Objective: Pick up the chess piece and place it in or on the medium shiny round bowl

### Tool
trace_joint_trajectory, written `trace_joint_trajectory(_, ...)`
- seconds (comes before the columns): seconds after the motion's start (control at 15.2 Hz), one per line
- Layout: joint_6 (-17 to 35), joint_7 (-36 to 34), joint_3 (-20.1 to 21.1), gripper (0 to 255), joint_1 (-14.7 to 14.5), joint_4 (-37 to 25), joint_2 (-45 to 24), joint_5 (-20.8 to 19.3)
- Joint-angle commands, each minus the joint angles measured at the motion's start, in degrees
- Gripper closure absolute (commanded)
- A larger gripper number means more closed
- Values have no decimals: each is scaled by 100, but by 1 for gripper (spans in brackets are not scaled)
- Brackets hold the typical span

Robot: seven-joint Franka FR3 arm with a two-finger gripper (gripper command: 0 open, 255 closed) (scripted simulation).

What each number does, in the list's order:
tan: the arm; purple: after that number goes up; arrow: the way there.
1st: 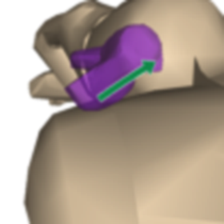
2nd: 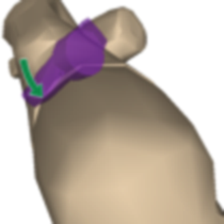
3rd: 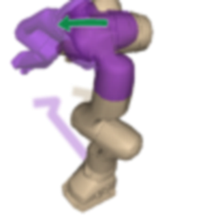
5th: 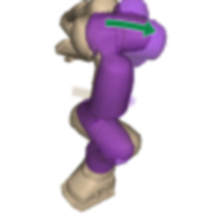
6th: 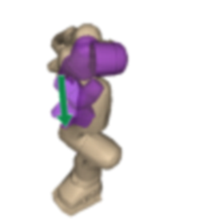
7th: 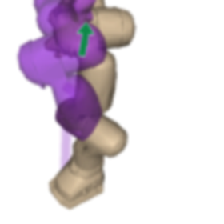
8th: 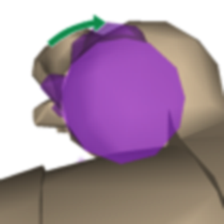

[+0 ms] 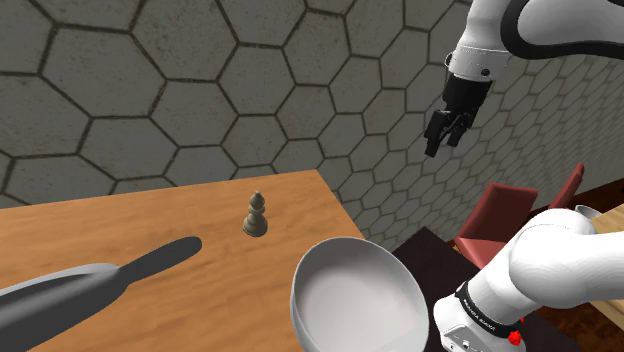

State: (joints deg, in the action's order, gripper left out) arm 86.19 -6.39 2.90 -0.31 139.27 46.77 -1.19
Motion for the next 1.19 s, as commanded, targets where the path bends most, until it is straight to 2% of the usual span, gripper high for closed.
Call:
trace_joint_trajectory(0.0,0,0,0,0,0,0,0,0)
trace_joint_trajectory(0.59,616,-1126,1110,0,-354,-490,-999,653)
trace_joint_trajectory(1.12,1103,-2156,2064,0,-488,-1360,-2254,781)
